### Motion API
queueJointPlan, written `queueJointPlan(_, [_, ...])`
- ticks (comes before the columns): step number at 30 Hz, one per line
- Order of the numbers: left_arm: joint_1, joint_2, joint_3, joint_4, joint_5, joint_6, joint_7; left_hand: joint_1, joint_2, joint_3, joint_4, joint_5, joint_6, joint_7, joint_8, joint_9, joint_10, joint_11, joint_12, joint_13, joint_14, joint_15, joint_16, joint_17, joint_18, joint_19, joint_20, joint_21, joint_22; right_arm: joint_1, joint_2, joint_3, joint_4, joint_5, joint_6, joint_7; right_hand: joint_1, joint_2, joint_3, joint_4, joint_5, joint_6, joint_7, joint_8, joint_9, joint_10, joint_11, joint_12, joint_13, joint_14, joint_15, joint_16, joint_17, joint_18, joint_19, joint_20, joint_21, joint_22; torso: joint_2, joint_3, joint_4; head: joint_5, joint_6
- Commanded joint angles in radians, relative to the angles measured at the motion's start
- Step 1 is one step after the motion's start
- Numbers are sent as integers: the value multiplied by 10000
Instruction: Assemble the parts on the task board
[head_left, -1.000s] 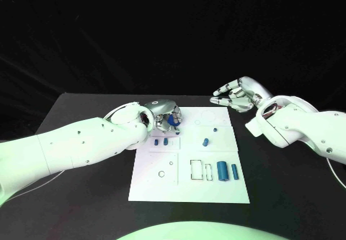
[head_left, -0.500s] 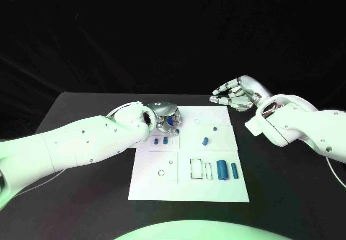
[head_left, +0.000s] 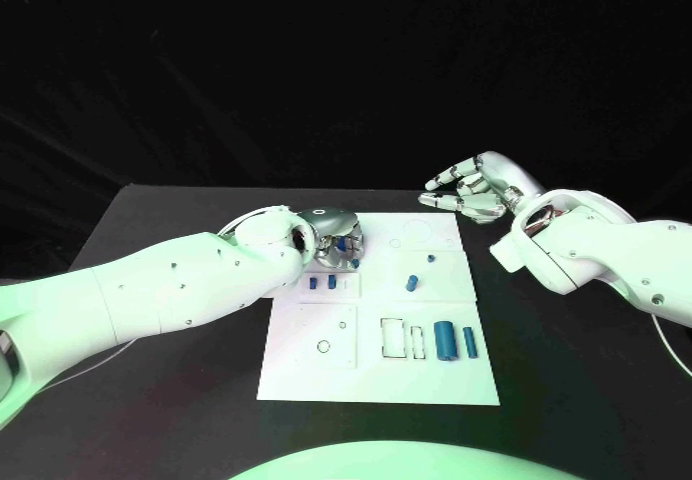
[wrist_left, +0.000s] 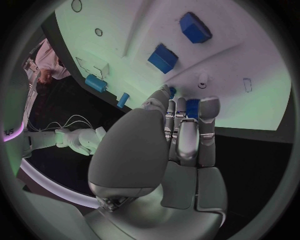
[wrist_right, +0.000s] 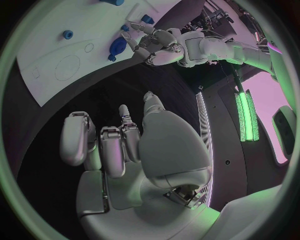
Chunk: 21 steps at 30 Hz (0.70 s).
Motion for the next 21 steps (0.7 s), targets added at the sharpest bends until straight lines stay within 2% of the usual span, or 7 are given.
queueJointPlan(1, [-11, 72, 8, -56, -126, 189, -77, 101, -16, 102, 10, 69, 108, 19, -52, 9, 122, -2, -63, -34, 58, -12, 50, 8, -192, 90, 1, 75, 33, -7, 11, 0, 14, -17, 66, 93, -73, 11, -50, -6, 44, -40, -40, 40, -15, -67, 6, -47, 967, 775, -85, -30, 1579, 111, -82, 10, -30, 176, 0, 3, -6, 4, 8])
queueJointPlan(12, [-44, 203, 13, -198, -76, 194, -87, 91, -9, 354, 3, 68, 179, 64, -232, 4, 298, -13, -266, -147, 94, -20, 98, 26, -211, 123, -14, 213, 191, -7, 9, 0, 25, -17, 75, 91, -73, 11, -50, -6, 44, -40, -40, 40, -15, -67, 6, -47, 967, 775, -85, -30, 1579, 111, -82, 10, -30, 176, -2, 6, -6, -8, -3])
queueJointPlan(21, [-53, 277, 14, -266, -47, 477, -119, 79, -45, 416, -11, 62, 226, 55, -274, 10, 360, -18, -326, -177, 102, -25, 108, 17, -215, 129, -17, 249, 229, -7, 10, 0, 29, -17, 91, 78, -71, 20, -52, -10, 54, -39, -42, 47, -15, -49, 5, -29, 988, 776, -86, -28, 1587, 108, -75, 9, -22, 185, -2, 9, -2, -7, -18])
